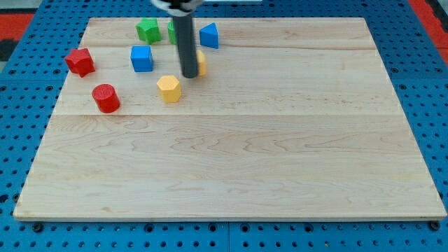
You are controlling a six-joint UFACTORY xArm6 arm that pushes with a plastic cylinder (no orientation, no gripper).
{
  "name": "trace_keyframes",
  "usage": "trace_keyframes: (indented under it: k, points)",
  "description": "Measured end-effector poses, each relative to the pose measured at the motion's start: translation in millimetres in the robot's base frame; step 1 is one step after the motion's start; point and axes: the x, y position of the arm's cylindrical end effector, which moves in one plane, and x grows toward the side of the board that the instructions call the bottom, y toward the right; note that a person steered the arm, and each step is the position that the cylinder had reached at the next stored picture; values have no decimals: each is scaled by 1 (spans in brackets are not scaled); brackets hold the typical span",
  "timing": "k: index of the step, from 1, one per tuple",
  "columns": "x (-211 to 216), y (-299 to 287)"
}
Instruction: Slide the yellow heart below the triangle
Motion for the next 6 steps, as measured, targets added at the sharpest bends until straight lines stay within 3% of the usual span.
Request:
trace_keyframes:
  k: [1, 3, 6]
  points:
    - [-1, -53]
    - [-18, -15]
    - [-36, -3]
